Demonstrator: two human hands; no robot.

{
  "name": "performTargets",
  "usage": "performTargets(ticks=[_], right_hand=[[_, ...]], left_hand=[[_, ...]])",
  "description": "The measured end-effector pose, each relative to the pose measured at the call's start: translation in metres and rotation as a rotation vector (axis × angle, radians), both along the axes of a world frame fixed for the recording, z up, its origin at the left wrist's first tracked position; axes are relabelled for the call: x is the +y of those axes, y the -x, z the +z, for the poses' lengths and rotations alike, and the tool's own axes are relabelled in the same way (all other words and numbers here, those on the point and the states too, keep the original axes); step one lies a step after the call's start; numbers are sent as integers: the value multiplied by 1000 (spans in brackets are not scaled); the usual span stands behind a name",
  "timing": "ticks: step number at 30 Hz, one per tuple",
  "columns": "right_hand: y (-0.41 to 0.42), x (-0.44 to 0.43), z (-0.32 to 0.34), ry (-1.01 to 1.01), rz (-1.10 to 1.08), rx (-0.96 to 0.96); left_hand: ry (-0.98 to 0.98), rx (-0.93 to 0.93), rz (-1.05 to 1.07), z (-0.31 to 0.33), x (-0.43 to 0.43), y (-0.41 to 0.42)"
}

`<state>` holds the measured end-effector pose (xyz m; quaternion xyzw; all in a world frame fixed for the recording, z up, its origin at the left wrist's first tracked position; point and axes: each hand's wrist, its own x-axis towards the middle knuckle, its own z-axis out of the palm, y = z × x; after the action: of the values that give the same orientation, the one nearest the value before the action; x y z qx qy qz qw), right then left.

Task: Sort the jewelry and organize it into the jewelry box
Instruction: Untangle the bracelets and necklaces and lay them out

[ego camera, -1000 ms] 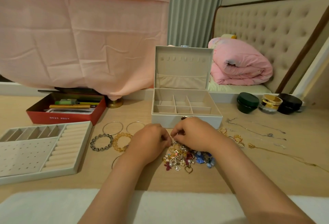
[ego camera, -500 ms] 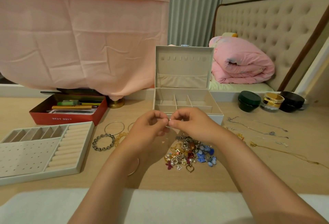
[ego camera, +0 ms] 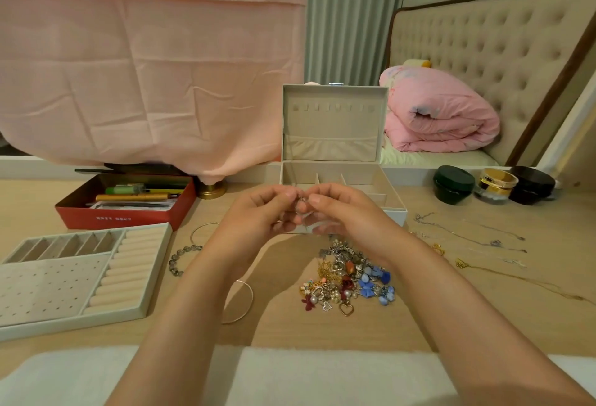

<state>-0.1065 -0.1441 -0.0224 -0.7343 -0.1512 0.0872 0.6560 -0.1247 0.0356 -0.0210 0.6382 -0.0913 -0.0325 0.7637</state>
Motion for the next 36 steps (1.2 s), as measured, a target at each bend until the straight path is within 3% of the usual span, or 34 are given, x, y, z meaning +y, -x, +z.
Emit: performTargets(ticks=[4,15,20,24,36], right_hand=[[6,3,-6,56,208,60],[7,-5,-2,247,148,71],[10,-17,13,271,46,50],[17,-32,26,296,-8,6],[76,-168,23,562,-335,76]], left_hand=[[90,-46,62,10,1,3],[409,-132,221,26,12,7],[266,-88,452,21,13,5],[223,-83,500,18,14,6],[-619,-237,154,-6,-68,19]])
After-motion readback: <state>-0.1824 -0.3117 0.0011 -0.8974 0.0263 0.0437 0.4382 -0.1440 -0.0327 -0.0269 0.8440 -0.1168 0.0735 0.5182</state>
